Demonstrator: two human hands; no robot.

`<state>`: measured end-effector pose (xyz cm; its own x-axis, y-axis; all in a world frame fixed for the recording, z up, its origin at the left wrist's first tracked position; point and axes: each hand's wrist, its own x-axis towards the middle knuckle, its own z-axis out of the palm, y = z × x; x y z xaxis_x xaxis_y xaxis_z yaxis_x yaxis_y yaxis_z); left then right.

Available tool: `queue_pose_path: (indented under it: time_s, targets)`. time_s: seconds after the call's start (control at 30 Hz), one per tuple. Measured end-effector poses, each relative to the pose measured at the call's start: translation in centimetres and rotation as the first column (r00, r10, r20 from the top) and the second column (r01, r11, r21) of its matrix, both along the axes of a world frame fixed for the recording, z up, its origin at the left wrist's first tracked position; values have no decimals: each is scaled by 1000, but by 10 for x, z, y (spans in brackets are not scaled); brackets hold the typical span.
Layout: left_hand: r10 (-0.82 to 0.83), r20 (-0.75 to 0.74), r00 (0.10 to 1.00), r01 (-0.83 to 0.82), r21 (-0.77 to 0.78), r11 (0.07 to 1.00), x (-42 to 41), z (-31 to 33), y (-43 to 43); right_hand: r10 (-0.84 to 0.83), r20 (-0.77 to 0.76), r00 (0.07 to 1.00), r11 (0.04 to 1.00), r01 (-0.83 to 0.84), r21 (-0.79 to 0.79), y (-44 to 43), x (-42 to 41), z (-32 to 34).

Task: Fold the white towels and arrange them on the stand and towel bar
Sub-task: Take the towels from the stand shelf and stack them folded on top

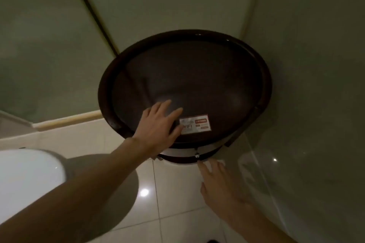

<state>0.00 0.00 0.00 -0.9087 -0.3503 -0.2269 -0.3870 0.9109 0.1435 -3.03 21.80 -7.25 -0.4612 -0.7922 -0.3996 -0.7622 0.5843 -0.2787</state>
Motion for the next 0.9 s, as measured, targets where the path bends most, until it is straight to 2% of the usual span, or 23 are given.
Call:
queue_pose_path:
  time_s: [0.33, 0.9]
  targets:
    - [-3, -65, 998, 1, -39, 999, -3, -65, 3, 14, -52, 999, 995, -19, -95, -23, -11, -75]
    - [-16, -107, 994, 1, -140, 990, 1, -82, 6, -26, -256, 966, 971, -37, -237, -38, -16, -87]
